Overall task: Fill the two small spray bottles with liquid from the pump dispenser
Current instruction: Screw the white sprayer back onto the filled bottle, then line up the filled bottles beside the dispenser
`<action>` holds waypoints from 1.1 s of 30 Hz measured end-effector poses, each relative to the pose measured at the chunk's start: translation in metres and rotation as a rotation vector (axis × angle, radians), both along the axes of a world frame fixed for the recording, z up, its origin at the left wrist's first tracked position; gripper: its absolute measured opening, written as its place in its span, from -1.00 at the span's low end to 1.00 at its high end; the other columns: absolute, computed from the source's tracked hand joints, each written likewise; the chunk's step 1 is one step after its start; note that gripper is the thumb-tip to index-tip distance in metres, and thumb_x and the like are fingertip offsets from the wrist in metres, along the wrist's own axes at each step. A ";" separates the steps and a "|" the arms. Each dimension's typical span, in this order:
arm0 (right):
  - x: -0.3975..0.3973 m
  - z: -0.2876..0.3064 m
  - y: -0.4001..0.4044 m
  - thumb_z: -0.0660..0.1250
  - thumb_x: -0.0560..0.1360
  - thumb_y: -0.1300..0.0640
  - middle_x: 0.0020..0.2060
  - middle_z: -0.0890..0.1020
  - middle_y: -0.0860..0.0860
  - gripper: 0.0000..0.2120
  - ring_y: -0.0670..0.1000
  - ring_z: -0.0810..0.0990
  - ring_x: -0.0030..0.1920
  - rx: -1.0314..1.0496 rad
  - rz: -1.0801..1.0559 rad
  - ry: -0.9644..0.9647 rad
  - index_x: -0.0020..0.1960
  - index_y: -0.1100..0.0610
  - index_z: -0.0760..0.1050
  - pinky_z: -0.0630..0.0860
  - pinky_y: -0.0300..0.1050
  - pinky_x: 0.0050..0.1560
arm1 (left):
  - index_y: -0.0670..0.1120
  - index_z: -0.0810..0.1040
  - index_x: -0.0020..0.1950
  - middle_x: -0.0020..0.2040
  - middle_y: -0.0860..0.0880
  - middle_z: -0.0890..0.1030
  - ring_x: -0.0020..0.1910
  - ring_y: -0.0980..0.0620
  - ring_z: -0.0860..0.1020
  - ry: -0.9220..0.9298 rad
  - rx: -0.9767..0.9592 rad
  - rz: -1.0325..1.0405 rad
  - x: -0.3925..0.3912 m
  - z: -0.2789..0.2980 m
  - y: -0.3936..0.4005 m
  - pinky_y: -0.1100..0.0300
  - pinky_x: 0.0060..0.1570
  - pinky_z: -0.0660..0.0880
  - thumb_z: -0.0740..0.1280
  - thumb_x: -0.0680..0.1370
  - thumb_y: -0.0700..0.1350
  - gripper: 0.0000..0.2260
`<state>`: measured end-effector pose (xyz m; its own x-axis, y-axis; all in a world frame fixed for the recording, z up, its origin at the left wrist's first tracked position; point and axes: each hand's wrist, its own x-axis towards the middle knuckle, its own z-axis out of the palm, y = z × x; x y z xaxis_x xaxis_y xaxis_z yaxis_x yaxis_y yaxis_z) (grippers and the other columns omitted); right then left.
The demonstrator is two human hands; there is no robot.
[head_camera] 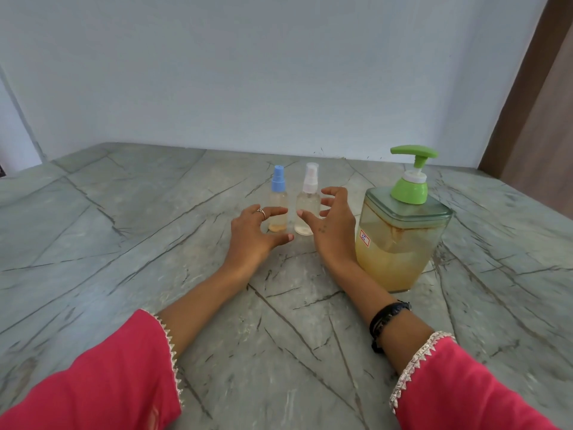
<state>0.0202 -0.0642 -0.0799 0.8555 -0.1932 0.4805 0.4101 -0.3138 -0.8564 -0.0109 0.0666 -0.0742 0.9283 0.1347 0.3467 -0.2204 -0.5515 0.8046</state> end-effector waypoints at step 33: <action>0.011 -0.003 0.000 0.31 0.53 0.25 0.16 0.54 0.16 -0.60 0.09 0.53 0.15 -0.222 -0.073 0.190 0.35 0.17 0.33 0.36 -0.23 -0.02 | 0.09 0.41 0.35 0.49 0.02 0.22 0.46 -0.06 0.20 0.118 0.183 -0.013 0.019 -0.002 0.016 -0.08 0.42 0.16 0.47 0.40 -0.07 -0.45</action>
